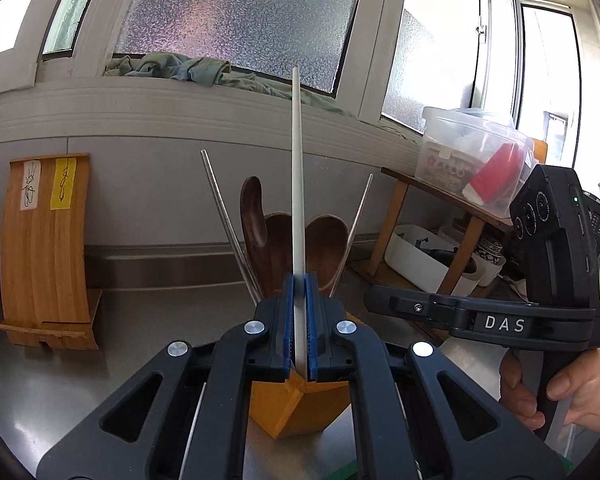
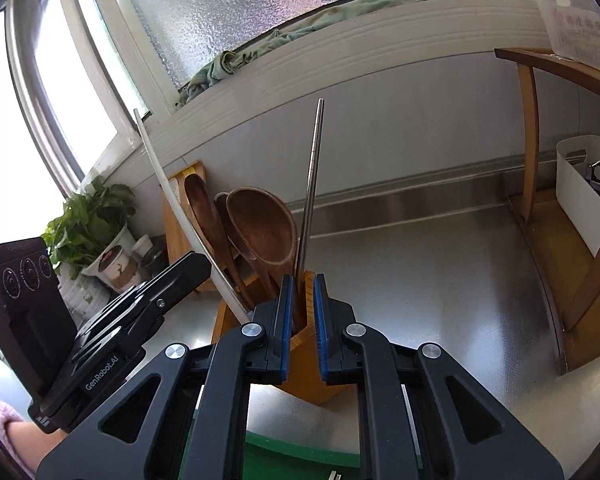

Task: Organize utensils
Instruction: 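Lower both utensils into the holder and open both tools, then grasp the metal spoon with the left tool while the right tool grasps a metal chopstick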

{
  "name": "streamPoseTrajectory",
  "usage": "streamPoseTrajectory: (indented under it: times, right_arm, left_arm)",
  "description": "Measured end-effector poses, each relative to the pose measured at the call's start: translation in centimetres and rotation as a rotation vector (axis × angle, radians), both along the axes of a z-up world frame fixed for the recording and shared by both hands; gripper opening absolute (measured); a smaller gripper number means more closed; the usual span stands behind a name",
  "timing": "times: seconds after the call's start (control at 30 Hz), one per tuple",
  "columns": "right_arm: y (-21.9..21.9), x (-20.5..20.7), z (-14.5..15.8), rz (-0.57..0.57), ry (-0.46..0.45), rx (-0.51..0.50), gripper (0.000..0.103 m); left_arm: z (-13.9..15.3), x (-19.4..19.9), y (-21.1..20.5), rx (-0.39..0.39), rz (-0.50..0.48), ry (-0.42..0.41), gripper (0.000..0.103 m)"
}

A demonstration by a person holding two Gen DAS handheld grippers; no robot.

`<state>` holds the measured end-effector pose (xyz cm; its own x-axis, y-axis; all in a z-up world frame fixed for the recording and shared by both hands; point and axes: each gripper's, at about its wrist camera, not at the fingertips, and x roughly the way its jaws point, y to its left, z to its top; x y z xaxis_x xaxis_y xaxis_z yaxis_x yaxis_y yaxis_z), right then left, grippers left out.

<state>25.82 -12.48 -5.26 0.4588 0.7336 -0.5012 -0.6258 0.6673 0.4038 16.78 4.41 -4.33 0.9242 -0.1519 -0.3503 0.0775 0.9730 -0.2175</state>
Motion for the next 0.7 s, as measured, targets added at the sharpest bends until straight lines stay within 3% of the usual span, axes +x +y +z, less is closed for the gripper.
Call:
streamPoseTrajectory:
  times: [0.1,0.17,0.23,0.3,0.43,0.5,0.6,0.7]
  right_arm:
    - [-0.6,-0.4,0.5,-0.007,-0.005,-0.004,0.013]
    - [-1.3,-0.9,0.9,-0.011,-0.014,-0.01,0.014]
    - [-2.1,-1.3,1.4,-0.017,-0.018,-0.011,0.019]
    - [-3.0,-1.9,2.0,-0.031,-0.022,-0.005,0.044]
    - [-4.8,-3.5,3.3,-0.04,-0.052,-0.011,0.055]
    - [-5.4,-4.5,3.9,-0.036,-0.067,-0.031,0.073]
    - [-6.2,-6.1,4.5,-0.021,-0.084,-0.064,0.091]
    - [-6.9,-7.6,4.9,-0.013,-0.09,-0.098,0.099]
  left_arm:
    - [0.2,-0.7,0.0,-0.004,0.007,0.008,0.012]
    - [0.4,-1.4,0.2,-0.018,0.018,0.006,0.035]
    - [0.7,-2.5,0.4,-0.032,0.032,0.002,0.043]
    - [1.1,-3.6,0.6,-0.048,0.039,0.005,0.045]
    - [1.9,-5.7,1.2,-0.08,0.061,0.013,0.062]
    - [2.3,-6.8,1.3,-0.096,0.067,0.025,0.069]
    - [3.1,-8.5,1.2,-0.1,0.084,0.043,0.086]
    - [3.5,-9.9,0.7,-0.101,0.094,0.077,0.095]
